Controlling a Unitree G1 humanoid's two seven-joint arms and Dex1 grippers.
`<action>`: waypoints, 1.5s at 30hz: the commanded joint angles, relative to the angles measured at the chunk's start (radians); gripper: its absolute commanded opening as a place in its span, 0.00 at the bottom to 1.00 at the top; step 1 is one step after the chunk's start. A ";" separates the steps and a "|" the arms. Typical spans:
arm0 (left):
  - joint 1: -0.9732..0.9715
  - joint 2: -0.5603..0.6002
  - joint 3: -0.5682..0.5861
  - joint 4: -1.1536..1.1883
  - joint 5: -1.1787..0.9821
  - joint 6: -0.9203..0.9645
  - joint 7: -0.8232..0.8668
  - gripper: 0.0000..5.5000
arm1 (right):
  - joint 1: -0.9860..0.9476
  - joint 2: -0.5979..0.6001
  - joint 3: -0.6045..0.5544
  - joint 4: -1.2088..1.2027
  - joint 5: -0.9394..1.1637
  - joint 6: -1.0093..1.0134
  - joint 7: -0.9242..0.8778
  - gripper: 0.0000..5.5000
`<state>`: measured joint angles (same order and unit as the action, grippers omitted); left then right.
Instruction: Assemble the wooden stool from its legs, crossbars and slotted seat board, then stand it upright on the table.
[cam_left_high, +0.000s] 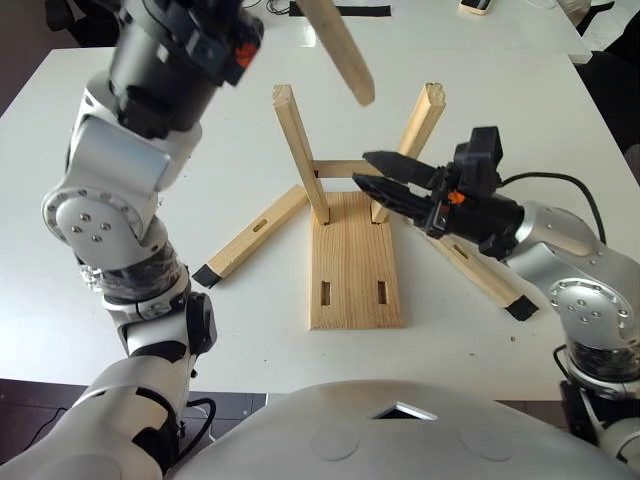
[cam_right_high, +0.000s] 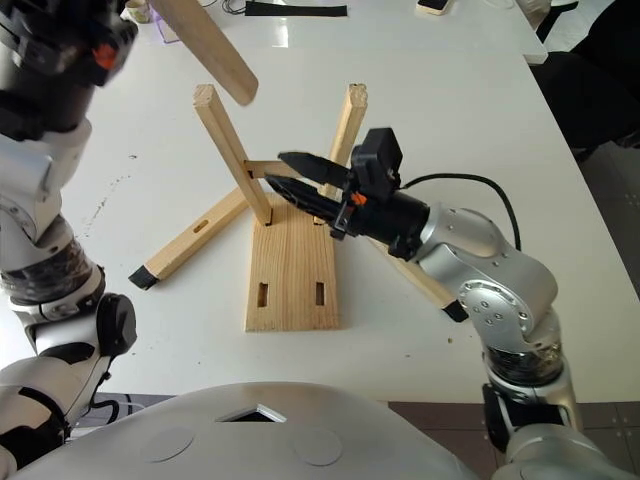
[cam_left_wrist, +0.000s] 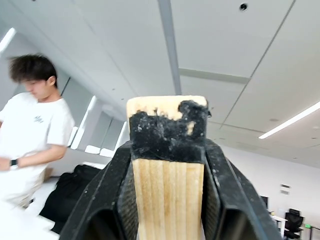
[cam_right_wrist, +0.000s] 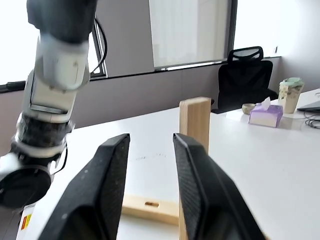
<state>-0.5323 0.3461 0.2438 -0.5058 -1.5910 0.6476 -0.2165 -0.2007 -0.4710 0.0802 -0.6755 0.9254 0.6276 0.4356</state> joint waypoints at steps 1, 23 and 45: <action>0.026 0.023 -0.016 -0.016 0.045 -0.008 -0.015 0.25 | -0.072 0.050 -0.040 0.020 0.043 0.010 -0.059 0.29; 0.037 -0.016 -0.124 0.116 0.318 -0.048 -0.245 0.25 | -0.111 0.056 -0.152 0.006 0.057 -0.001 -0.104 0.29; -0.327 0.445 0.065 0.360 0.400 0.076 -0.401 0.25 | 0.072 0.016 -0.191 -0.145 -0.011 -0.023 -0.118 0.29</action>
<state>-0.8202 0.6947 0.3121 -0.2100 -1.2767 0.7166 -0.5308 -0.1699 -0.4455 -0.0870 -0.7796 0.9306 0.6219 0.3381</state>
